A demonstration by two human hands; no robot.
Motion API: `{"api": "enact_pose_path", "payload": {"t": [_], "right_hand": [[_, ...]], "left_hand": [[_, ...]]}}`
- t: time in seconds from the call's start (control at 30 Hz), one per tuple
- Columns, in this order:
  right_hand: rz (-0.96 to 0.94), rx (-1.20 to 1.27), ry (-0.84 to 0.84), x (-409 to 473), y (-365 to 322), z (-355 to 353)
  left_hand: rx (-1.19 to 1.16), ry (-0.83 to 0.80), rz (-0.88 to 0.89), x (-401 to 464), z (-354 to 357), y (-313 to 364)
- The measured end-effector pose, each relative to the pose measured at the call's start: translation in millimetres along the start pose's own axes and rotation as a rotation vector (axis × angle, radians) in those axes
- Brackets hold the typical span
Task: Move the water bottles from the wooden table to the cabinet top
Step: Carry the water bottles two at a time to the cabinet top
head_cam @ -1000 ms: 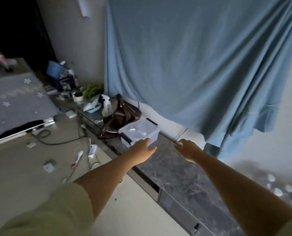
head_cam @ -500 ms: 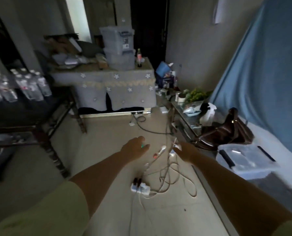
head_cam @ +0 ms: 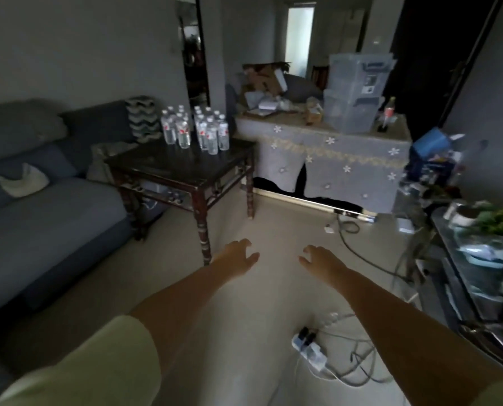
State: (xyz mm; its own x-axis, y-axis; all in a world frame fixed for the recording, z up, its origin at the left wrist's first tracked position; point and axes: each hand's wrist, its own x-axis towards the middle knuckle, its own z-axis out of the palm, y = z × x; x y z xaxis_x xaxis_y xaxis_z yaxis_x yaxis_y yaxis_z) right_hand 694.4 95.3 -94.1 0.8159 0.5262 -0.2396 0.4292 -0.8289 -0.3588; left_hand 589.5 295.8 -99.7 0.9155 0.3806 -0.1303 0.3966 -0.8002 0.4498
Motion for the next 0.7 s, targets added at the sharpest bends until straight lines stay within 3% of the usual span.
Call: {"api": "enact_pose_path", "payload": {"t": [0.13,0.4,0.7], "right_hand": [[-0.102,-0.026,-0.042,28.2,-35.0,7.6],[-0.227,-0.055,-0.117,79.9,-118.1,35.4],[-0.196,-0.055,-0.107,158.6,-231.2,58.7]], "left_hand": [[-0.112,0.053,-0.13,-4.4,-19.7,-26.4],[-0.011,0.122,-0.241,-5.0,-58.9,-103.8],[0.053,0.116,-0.237,53.4,-134.8,-222.2]]}}
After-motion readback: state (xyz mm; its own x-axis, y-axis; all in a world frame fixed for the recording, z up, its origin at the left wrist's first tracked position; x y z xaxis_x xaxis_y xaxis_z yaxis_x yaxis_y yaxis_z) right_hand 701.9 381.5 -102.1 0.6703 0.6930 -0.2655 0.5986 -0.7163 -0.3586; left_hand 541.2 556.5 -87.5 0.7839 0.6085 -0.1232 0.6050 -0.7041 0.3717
